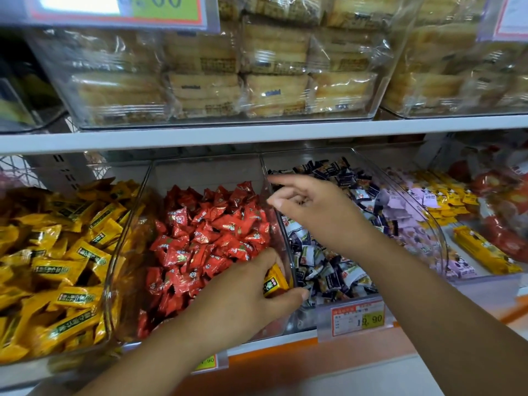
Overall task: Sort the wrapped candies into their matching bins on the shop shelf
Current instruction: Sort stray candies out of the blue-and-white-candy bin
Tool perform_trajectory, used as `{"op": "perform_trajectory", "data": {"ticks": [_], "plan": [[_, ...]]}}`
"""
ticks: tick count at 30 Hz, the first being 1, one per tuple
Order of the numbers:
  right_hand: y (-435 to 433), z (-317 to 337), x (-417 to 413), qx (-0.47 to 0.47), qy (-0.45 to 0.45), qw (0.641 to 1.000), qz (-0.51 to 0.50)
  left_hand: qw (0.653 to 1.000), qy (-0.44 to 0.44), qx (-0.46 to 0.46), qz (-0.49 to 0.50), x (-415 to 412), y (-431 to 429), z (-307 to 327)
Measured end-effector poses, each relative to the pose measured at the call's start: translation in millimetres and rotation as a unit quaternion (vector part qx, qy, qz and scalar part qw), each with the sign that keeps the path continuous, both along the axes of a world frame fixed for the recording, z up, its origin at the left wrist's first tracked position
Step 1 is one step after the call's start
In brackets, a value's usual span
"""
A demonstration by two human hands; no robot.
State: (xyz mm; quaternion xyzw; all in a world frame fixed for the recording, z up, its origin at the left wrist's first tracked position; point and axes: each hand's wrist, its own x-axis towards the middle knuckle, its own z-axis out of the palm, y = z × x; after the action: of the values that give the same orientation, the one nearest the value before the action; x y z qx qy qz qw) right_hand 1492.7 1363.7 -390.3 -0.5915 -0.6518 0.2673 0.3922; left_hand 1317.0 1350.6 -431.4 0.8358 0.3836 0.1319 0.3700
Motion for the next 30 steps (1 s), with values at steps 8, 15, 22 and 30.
{"op": "perform_trajectory", "data": {"ticks": [8, 15, 22, 30], "plan": [[-44, 31, 73, -0.283, -0.409, 0.864, -0.074, 1.0, -0.006, -0.028, 0.0, 0, 2, 1], [-38, -20, 68, -0.327, -0.357, 0.873, -0.051, 1.0, 0.01, -0.005, -0.008, 4, 6, 3], [-21, -35, 73, -0.276, -0.15, 0.941, -0.126, 0.999, 0.001, 0.03, -0.014, 4, 4, 1], [-28, 21, 61, -0.263, -0.405, 0.872, -0.078, 0.999, 0.005, 0.033, -0.007, 3, 2, 2]]}}
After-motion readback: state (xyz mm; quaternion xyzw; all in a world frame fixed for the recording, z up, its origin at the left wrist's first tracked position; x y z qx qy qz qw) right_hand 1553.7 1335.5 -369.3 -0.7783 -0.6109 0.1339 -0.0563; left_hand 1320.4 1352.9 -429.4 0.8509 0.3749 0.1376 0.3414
